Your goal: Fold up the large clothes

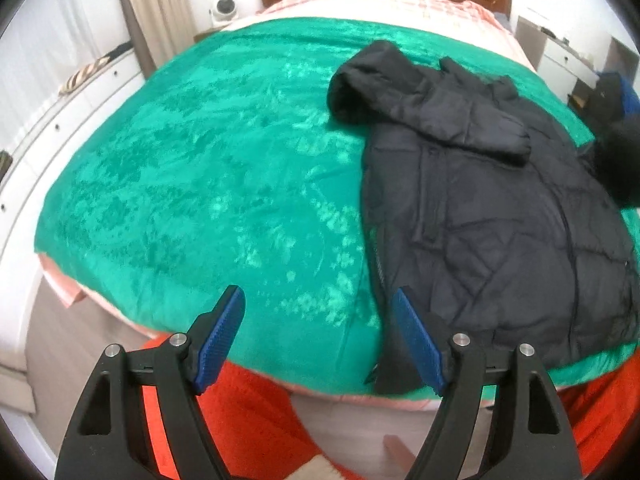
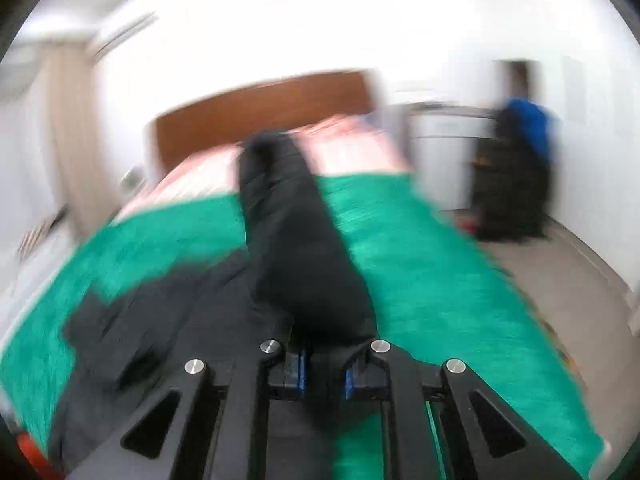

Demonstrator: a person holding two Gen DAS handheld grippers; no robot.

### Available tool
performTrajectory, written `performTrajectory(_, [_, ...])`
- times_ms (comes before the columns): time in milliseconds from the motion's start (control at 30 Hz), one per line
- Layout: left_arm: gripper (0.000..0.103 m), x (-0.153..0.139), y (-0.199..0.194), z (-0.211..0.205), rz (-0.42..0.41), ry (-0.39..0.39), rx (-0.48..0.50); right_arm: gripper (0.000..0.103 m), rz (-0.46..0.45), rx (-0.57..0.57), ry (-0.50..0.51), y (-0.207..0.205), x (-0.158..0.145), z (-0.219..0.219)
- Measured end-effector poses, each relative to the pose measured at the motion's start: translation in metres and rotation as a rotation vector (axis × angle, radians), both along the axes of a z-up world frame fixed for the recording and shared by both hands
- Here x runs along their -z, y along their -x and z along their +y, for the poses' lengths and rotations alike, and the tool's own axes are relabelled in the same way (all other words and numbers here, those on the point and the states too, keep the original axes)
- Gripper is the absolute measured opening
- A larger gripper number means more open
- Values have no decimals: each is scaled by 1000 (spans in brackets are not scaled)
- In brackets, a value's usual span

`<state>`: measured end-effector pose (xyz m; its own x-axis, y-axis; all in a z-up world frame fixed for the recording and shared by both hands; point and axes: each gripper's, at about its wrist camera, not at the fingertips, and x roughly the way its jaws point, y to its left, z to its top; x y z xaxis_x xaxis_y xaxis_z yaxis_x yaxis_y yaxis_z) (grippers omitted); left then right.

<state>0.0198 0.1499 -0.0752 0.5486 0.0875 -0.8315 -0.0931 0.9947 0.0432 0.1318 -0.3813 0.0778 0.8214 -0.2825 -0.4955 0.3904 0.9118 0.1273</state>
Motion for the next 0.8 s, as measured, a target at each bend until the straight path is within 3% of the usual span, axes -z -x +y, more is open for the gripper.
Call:
performTrajectory(100, [79, -9, -11, -16, -28, -29, 42, 12, 10, 194, -8, 48, -5, -64])
performTrajectory(167, [79, -12, -18, -27, -37, -42, 72, 12, 68, 309, -59, 70, 16, -105])
performTrajectory(333, [79, -23, -43, -61, -48, -97, 157, 11, 341, 501, -241, 101, 139, -170])
performTrajectory(433, [79, -29, -55, -78, -50, -156, 219, 14, 375, 515, -354, 114, 172, -177])
performTrajectory(500, [86, -32, -63, -92, -54, -208, 299, 35, 373, 510, -312, 120, 163, -175])
performTrajectory(533, [89, -34, -66, -99, -67, -234, 338, 69, 373, 491, -289, 123, 154, -168])
performTrajectory(567, [93, -36, -68, -103, -81, -252, 362, 93, 362, 486, -276, 128, 144, -152])
performTrajectory(700, [99, -44, -90, -142, -166, -325, 498, 95, 265, 491, -103, 149, 108, -97])
performTrajectory(800, [100, -32, -121, -182, -162, -332, 615, 95, 182, 412, -75, 154, 90, -53])
